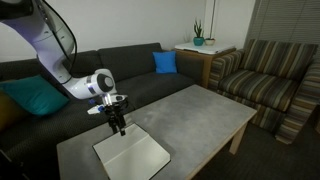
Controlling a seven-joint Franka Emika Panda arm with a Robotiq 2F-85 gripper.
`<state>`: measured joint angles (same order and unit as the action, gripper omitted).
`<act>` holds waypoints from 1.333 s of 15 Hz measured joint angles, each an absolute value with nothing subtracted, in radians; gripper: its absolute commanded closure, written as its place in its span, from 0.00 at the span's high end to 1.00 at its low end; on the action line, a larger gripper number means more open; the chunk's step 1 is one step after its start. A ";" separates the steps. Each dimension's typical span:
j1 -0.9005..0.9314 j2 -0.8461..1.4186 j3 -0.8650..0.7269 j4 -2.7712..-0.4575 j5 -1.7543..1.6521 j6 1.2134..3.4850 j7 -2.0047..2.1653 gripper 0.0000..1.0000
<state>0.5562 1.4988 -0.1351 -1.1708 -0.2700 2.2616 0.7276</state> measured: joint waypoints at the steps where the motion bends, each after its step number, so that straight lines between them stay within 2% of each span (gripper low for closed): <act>1: 0.551 1.499 -0.131 -1.172 -0.270 2.262 0.727 1.00; 20: 0.577 1.497 -0.187 -1.194 -0.313 2.236 0.772 1.00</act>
